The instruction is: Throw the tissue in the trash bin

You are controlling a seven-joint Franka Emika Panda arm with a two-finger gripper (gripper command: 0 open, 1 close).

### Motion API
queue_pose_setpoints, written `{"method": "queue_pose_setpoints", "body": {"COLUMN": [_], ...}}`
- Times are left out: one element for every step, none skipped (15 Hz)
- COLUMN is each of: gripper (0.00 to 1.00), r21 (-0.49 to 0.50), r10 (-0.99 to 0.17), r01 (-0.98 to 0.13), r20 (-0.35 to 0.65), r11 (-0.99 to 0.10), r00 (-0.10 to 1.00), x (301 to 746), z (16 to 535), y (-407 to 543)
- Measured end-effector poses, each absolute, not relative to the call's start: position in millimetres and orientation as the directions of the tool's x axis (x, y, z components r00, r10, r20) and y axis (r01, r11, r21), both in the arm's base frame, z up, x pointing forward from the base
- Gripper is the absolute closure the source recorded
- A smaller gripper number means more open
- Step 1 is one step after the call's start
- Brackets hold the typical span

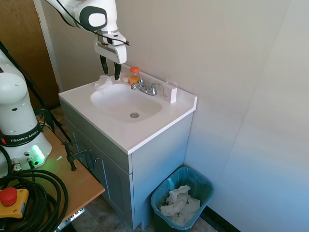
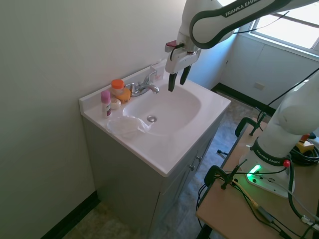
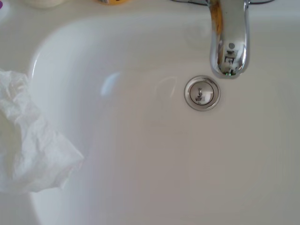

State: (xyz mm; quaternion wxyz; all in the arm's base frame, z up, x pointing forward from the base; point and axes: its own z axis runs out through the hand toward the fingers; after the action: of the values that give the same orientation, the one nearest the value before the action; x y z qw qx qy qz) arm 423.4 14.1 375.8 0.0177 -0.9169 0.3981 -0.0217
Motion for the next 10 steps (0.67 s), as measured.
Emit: {"method": "queue_pose_setpoints", "body": {"gripper": [0.00,0.00,0.00,0.00,0.00,0.00,0.00,0.00,0.00,0.00], "r21": [-0.047,-0.038,-0.027,-0.021,-0.018,-0.016,-0.016,-0.017,-0.015,-0.015], "r10": [-0.731,-0.725,-0.711,-0.692,-0.675,-0.658,-0.644,-0.633,-0.622,-0.610], "r01": [-0.730,-0.724,-0.711,-0.693,-0.676,-0.660,-0.647,-0.637,-0.626,-0.615], "r20": [0.023,0.024,0.037,0.056,0.077,0.097,0.116,0.130,0.141,0.148], "r11": [-0.682,-0.688,-0.703,-0.721,-0.737,-0.751,-0.762,-0.771,-0.779,-0.789], "r00": [0.682,0.688,0.702,0.719,0.734,0.747,0.756,0.763,0.770,0.779], "x": [423.1,422.7,424.0,427.2,431.7,436.9,443.1,450.4,459.3,469.0], "z": [375.2,374.5,374.8,377.2,380.4,384.1,388.4,391.0,390.5,386.9], "y": [14.1,14.4,17.4,27.1,44.0,65.5,88.9,109.5,128.7,148.5]}}
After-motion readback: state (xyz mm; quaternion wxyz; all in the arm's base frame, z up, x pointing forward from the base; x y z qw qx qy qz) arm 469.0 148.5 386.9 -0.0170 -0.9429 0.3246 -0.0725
